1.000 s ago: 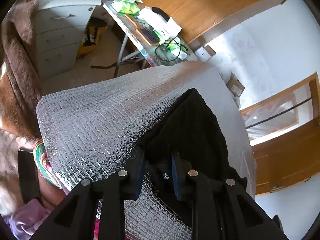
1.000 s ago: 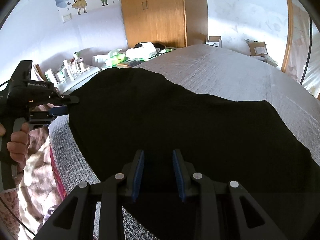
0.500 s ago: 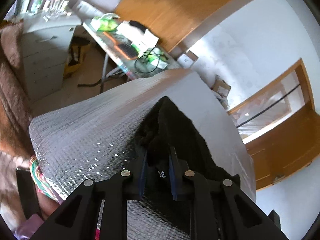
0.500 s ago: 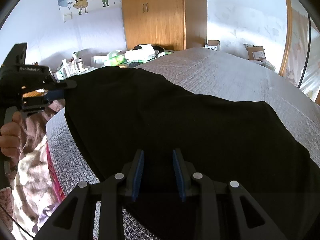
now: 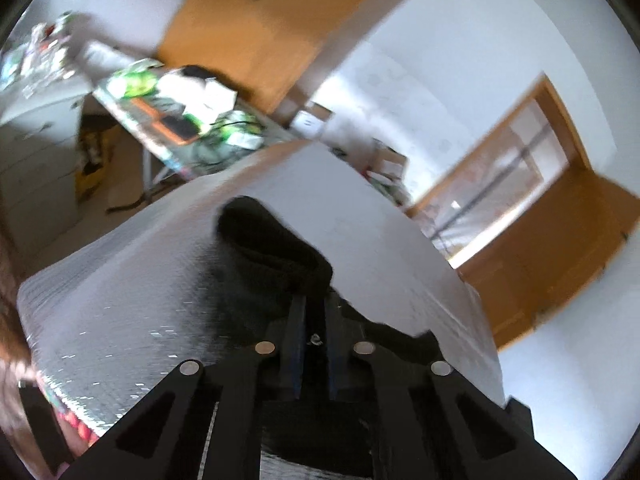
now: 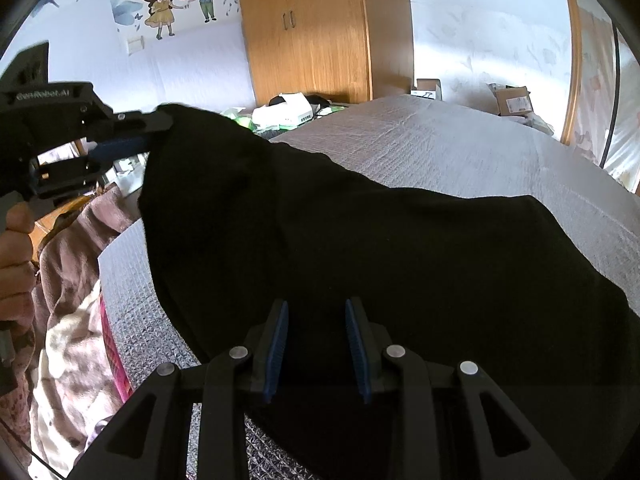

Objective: Fold clothes

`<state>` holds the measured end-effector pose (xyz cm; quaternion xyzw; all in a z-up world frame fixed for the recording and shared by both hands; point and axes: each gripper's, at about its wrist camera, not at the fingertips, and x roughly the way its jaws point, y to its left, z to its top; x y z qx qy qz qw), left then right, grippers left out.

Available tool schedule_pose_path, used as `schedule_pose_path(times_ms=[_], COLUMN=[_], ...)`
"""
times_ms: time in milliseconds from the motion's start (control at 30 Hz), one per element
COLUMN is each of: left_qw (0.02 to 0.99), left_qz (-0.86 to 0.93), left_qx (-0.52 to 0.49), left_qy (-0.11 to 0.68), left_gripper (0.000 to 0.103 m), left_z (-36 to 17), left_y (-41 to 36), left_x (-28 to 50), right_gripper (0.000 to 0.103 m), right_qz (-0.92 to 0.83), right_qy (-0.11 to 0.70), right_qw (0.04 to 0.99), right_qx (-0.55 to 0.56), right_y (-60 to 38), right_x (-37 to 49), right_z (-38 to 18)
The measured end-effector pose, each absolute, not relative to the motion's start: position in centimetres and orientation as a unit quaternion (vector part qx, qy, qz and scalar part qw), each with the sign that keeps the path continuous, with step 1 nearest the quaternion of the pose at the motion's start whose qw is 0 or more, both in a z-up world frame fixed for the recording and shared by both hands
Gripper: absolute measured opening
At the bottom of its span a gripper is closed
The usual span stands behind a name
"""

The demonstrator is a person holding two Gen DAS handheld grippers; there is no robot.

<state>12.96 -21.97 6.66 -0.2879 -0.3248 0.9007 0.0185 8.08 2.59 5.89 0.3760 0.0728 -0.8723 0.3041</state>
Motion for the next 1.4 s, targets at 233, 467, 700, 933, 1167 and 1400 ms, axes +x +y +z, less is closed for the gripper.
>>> schedule_pose_path(times_ms=[233, 467, 700, 933, 1167, 1400], left_qw=[0.04, -0.006, -0.039, -0.06, -0.065, -0.072], left_qz=[0.901, 0.891, 0.874, 0.862, 0.844, 0.837], left_qx=[-0.308, -0.315, -0.317, -0.315, -0.328, -0.332], left_qy=[-0.302, -0.326, -0.367, -0.392, -0.419, -0.43], left_gripper=[0.007, 0.007, 0.011, 0.012, 0.025, 0.037], left_z=[6.5, 5.1, 3.8, 2.9, 1.5, 1.2], left_y=[-19.5, -22.2, -25.6, -28.1, -30.8, -33.2], left_x=[11.9, 13.4, 15.2, 16.5, 17.2, 17.4], right_gripper=[0.03, 0.03, 0.03, 0.032, 0.044, 0.055], right_qz=[-0.867, -0.863, -0.869, -0.856, -0.842, -0.827], right_qy=[0.052, 0.048, 0.069, 0.094, 0.142, 0.153], right_qw=[0.314, 0.321, 0.34, 0.383, 0.422, 0.454], right_qx=[0.384, 0.388, 0.352, 0.334, 0.306, 0.294], right_y=[3.1, 3.5, 2.1, -1.8, -8.2, -12.4], right_x=[7.5, 7.6, 8.9, 9.5, 10.6, 10.4], right_z=[6.0, 6.4, 7.7, 8.7, 8.8, 8.1])
